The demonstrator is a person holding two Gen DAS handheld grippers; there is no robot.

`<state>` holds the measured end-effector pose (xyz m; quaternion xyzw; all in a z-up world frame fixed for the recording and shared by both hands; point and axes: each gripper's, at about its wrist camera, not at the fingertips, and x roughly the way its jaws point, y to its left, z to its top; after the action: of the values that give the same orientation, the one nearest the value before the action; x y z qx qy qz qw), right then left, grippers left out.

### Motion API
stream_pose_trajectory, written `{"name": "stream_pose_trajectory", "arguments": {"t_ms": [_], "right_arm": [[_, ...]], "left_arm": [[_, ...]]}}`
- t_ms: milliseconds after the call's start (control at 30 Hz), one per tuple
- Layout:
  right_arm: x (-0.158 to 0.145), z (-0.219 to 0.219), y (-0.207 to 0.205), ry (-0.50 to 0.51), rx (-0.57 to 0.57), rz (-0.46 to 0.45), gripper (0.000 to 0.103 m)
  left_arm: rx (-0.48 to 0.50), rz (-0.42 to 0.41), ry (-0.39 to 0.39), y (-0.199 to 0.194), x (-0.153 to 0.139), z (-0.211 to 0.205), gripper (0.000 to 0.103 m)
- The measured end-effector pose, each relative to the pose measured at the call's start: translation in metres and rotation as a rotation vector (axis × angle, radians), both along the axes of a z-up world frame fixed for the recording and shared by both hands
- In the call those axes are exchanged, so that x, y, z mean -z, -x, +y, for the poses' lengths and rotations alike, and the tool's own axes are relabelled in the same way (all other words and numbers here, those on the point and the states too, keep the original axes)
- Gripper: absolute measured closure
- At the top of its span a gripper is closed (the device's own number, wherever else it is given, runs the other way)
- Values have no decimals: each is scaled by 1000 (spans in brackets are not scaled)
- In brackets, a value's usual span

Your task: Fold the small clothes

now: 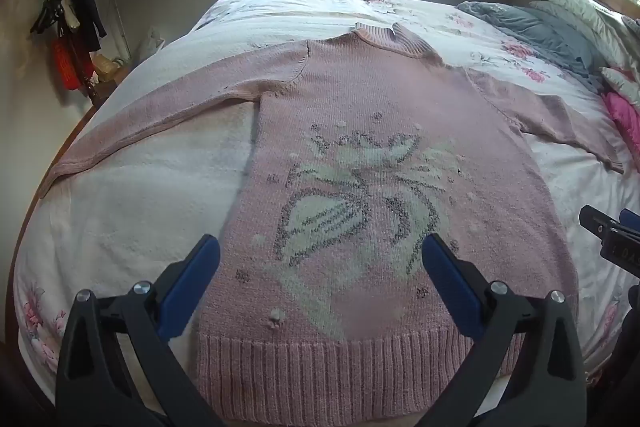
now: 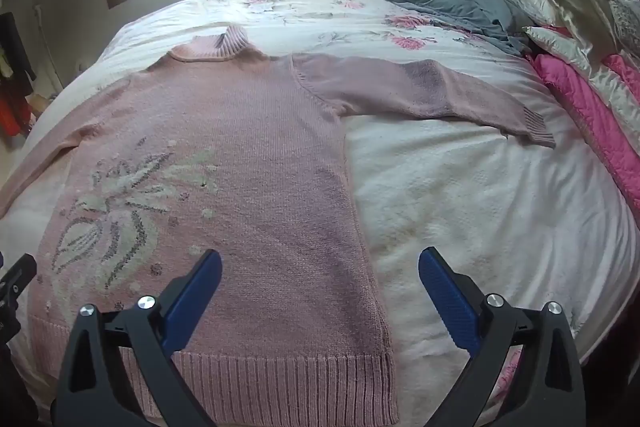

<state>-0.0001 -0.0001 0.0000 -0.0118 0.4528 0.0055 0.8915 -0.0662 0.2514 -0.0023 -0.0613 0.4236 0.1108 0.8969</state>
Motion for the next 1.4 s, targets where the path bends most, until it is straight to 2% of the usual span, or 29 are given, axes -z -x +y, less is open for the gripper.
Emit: {"name": "stream_pose_trajectory", "arguments": {"t_ms": [1000,1400], "right_arm": [[2,-2,-2,-22,-2,-4,4],[1,-1,-3,11,-1,-6,4]], "left_arm": [[1,7,-13,4,1,-3,3],[2,16,-12,2,0,-3,3]]}}
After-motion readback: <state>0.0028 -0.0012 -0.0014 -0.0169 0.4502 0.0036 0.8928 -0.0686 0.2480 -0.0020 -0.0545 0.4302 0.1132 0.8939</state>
